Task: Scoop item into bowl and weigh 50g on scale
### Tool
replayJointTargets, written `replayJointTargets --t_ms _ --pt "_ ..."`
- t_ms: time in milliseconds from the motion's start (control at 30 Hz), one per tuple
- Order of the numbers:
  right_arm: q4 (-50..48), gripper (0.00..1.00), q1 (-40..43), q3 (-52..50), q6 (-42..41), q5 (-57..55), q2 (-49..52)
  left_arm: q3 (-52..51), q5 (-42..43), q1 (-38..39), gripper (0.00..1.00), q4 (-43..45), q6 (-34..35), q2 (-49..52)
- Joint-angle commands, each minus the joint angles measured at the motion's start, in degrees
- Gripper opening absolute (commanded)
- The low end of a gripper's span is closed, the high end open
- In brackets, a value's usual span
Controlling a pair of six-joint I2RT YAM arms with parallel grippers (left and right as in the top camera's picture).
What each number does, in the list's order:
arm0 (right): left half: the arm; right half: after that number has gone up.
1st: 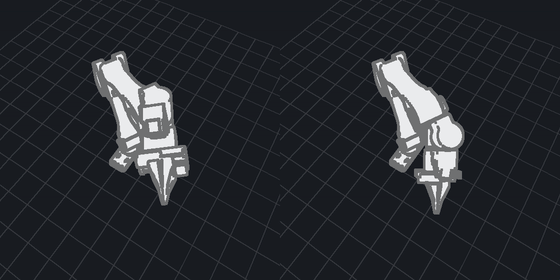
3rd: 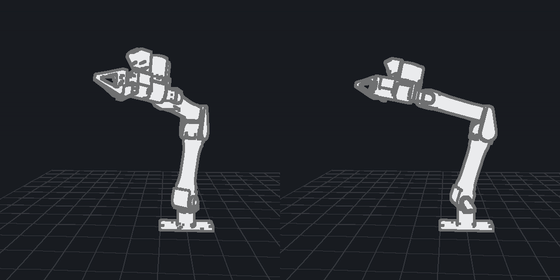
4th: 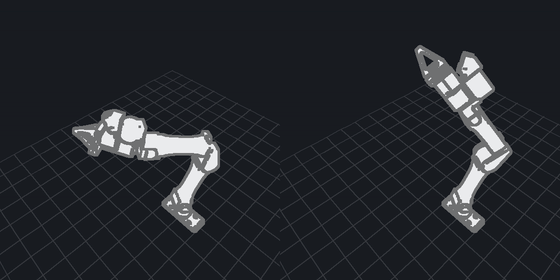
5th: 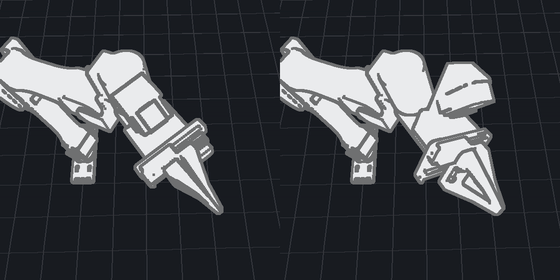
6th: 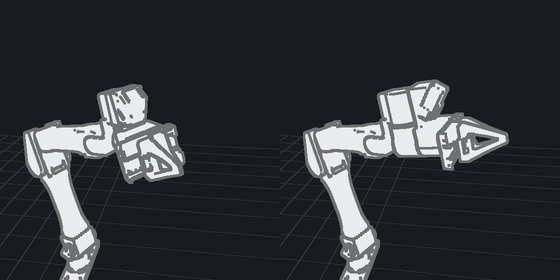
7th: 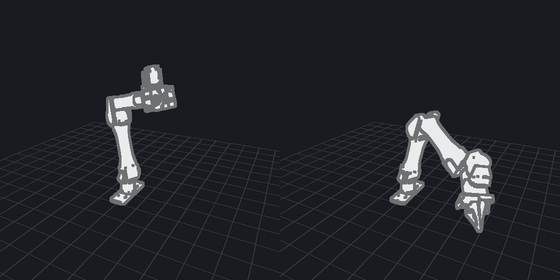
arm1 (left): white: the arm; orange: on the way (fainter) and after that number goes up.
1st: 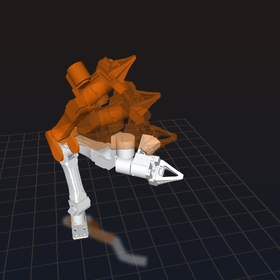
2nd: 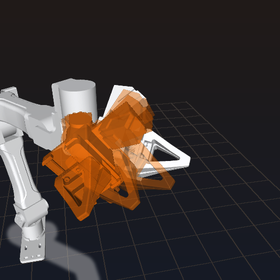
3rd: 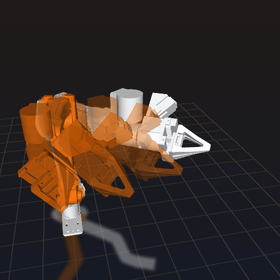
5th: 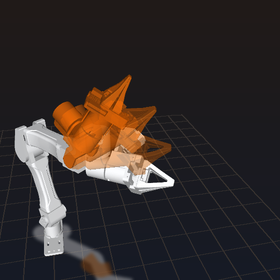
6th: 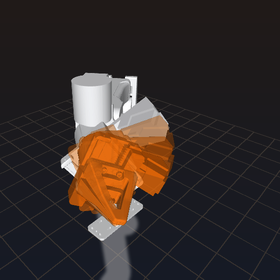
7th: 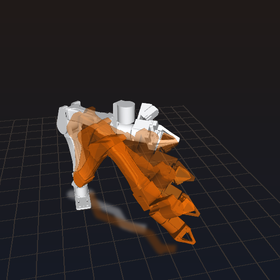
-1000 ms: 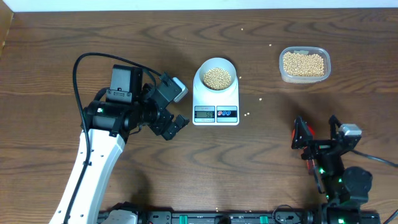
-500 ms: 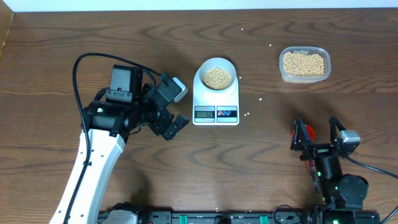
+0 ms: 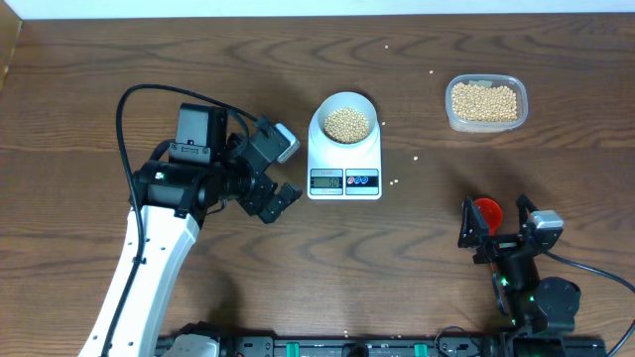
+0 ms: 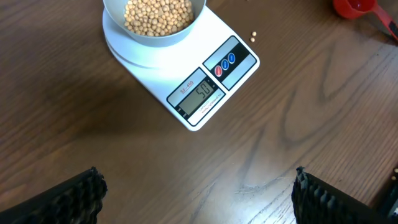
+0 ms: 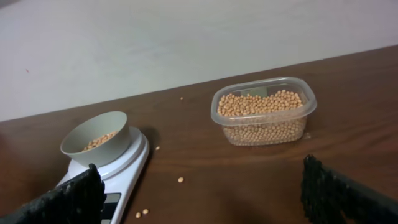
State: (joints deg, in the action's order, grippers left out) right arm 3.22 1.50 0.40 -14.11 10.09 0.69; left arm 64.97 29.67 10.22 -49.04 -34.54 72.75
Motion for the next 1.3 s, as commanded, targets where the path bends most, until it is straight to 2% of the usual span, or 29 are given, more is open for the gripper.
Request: replayJointTargets --t_ms 0,133,367,467,633,767,1267 --pt "0.4 0.99 -0.5 -0.1 1.6 -1.4 -0.4 2.1 -0.2 -0.2 0.98 0.0 -0.4 -0.5" --pt "0.5 0.99 -0.5 -0.1 5.2 -2.0 -0.4 2.1 -0.2 -0.2 0.98 0.0 -0.4 -0.5" --pt "0.5 0.99 -3.2 -0.1 5.8 -2.1 -0.4 2.1 -0.2 -0.2 0.98 0.0 -0.4 -0.5" --pt "0.5 0.99 -6.5 -0.1 11.2 -2.8 -0.4 2.1 -0.2 -0.2 0.98 0.0 -0.4 -0.5" --pt "0.7 0.99 -7.6 -0.1 11.9 -3.8 -0.4 2.1 -0.2 -0.2 0.98 0.0 -0.4 -0.5" --pt "0.8 0.99 -7.6 -0.1 16.4 -4.2 -0.4 2.1 -0.2 -0.2 0.98 0.0 -0.4 -0.5" --pt "0.7 0.99 -7.5 -0.1 16.5 -4.1 -0.4 2.1 -0.2 -0.2 0.98 0.0 -0.4 -0.5"
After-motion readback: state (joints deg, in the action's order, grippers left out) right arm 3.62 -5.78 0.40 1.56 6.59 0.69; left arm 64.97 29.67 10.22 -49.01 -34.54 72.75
